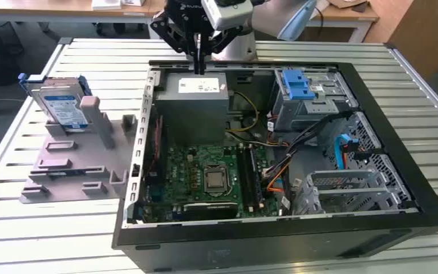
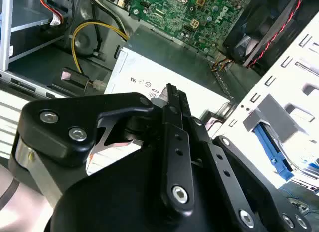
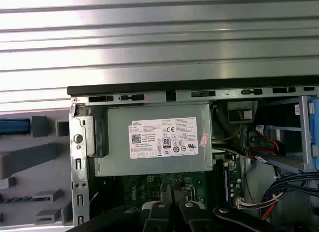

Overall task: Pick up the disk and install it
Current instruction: 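Reach for the disk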

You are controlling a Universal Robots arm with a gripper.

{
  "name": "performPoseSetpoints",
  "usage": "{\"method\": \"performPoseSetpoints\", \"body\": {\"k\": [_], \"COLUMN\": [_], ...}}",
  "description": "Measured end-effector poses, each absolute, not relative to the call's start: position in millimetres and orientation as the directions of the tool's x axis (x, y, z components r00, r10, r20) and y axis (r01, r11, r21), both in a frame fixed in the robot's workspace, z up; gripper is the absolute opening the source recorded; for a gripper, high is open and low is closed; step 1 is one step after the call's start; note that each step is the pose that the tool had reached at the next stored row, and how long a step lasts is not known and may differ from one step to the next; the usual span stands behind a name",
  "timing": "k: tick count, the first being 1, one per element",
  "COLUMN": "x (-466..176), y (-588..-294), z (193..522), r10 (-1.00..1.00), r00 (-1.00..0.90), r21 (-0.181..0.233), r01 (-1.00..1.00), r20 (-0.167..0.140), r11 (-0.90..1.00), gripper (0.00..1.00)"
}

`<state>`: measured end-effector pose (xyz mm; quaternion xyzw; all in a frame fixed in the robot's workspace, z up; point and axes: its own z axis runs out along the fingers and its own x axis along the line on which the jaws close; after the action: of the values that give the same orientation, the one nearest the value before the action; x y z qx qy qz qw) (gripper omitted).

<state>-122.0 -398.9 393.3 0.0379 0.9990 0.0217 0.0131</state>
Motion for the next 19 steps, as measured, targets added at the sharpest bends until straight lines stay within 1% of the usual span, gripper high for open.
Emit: {"method": "performPoseSetpoints", "body": {"k": [19], "x": [-132.6], "y": [-398.9], "z": [393.3], "r10": [0.076], "r00": [-0.997], "r21": [0.044], "r01": [0.075], "r20": [-0.024], "r11": [0.996], "gripper": [0.15]}}
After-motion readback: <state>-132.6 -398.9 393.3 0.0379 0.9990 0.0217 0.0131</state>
